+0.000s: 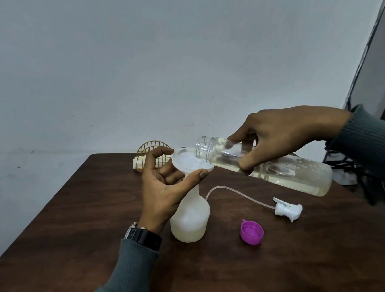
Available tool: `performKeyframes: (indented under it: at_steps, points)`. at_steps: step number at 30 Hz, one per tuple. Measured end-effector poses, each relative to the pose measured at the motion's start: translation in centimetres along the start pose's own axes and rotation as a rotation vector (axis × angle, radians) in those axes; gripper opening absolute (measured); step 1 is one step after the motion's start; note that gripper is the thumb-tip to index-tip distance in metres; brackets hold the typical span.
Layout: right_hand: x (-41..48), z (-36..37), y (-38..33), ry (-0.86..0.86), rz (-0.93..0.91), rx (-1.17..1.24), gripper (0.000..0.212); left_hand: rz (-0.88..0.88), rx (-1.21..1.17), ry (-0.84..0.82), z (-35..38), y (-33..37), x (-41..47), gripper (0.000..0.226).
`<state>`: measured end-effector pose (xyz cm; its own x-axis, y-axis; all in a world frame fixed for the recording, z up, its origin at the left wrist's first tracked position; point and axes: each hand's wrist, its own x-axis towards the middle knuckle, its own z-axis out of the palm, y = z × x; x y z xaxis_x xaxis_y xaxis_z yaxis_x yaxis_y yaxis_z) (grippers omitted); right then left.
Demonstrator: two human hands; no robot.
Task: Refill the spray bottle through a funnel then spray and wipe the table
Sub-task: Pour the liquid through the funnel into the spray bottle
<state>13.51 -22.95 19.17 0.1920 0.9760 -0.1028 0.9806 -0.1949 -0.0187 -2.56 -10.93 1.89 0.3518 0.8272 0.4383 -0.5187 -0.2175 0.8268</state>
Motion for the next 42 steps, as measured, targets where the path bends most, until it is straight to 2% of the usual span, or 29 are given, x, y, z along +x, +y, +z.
performKeyframes:
  at_steps: [13, 42]
  points:
    - [-0.17, -0.17, -0.28, 0.007, 0.011, 0.001, 0.054, 0.002, -0.002, 0.004, 0.01, -0.03, 0.0, 0.08]
    - [-0.25, -0.08, -0.46, 0.011, 0.018, -0.001, 0.057, 0.003, 0.0, 0.003, -0.06, -0.12, 0.06, 0.08]
